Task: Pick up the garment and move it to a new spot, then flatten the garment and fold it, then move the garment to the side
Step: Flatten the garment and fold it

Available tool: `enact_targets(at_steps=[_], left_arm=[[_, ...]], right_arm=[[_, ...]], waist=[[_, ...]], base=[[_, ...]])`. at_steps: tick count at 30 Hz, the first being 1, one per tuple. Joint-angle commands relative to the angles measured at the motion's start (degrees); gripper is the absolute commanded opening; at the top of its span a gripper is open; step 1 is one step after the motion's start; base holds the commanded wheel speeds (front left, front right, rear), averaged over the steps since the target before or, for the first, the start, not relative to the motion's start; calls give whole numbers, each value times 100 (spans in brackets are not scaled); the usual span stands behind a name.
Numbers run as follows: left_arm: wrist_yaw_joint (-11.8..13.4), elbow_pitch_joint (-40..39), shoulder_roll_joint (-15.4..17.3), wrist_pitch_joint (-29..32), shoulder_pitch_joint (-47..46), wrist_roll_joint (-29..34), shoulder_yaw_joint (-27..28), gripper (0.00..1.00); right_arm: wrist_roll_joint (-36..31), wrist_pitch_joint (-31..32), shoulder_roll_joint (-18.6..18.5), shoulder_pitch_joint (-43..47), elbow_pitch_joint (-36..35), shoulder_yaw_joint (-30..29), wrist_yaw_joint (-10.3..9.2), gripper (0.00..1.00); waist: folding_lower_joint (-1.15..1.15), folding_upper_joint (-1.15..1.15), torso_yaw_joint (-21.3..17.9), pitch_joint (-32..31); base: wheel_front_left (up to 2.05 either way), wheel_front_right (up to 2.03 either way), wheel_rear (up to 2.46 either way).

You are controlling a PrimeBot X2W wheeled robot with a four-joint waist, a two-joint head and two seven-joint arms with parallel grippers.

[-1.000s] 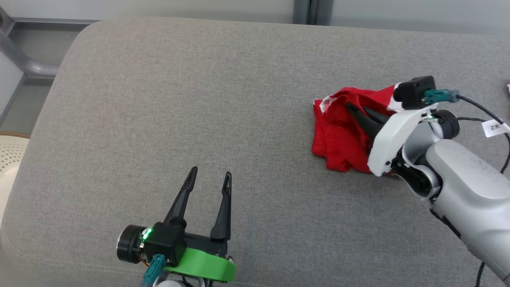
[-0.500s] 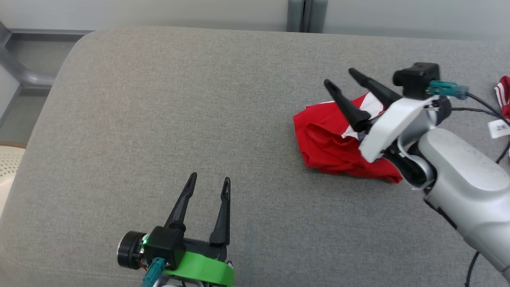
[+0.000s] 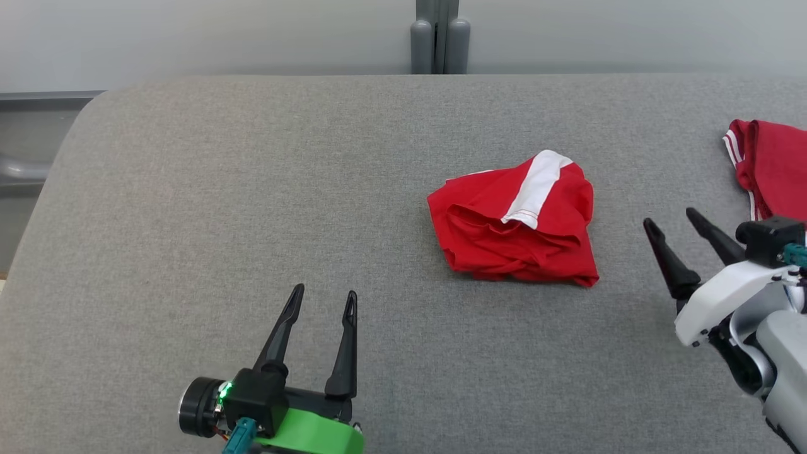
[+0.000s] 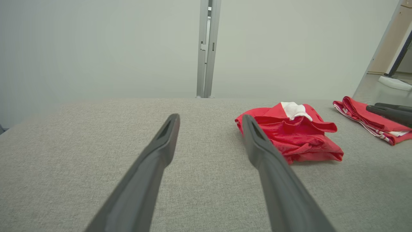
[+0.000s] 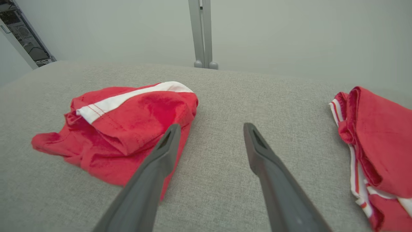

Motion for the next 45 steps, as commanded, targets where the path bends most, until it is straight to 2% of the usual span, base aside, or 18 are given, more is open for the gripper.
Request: enact_targets(at_steps=[1,2,4,5,13,21,28,35,40,45], left_arm=[[-41,-8,14,-14,71,9,8,100],[-43,-5,15,-14,64,9,2,100],[-58,2,15,-14,34,9,-8,100],[-73,10,15,-14,8,9,-18,100],[-62,25,15,-14,-130,-59,-73,100],[-8,16,14,-14,-213,-150,-169,100],[61,-15,14,-14,-294,-252,-284,100],[119,-17,14,-14,-369,-316,-350,100],[140,-50,14,-14,-348,-312,-294,100],[126,-39,14,-14,-245,-330,-258,100]], right_arm=[[-60,-38,90,121,-60,-19,2,100],[-82,-34,126,159,-89,11,2,100],[-135,21,198,207,-130,83,2,24],[-177,48,230,215,-122,125,2,0],[-141,249,468,-14,180,380,2,0],[83,485,484,-368,507,695,2,0],[49,210,426,-1104,394,789,2,0],[-482,-97,522,-1596,435,383,2,0],[-880,-95,423,-962,20,-328,2,0],[-1047,-98,491,-432,-88,-578,2,0]], waist=[[0,0,-34,10],[0,0,-36,17],[0,0,-24,39],[0,0,-6,56],[0,0,317,220],[0,0,683,396],[0,0,869,525],[0,0,975,600],[0,0,937,610],[0,0,793,604]], base=[[0,0,0],[0,0,0],[0,0,0],[0,0,0],[0,0,0],[0,0,0],[0,0,0],[0,0,0],[0,0,0],[0,0,0]])
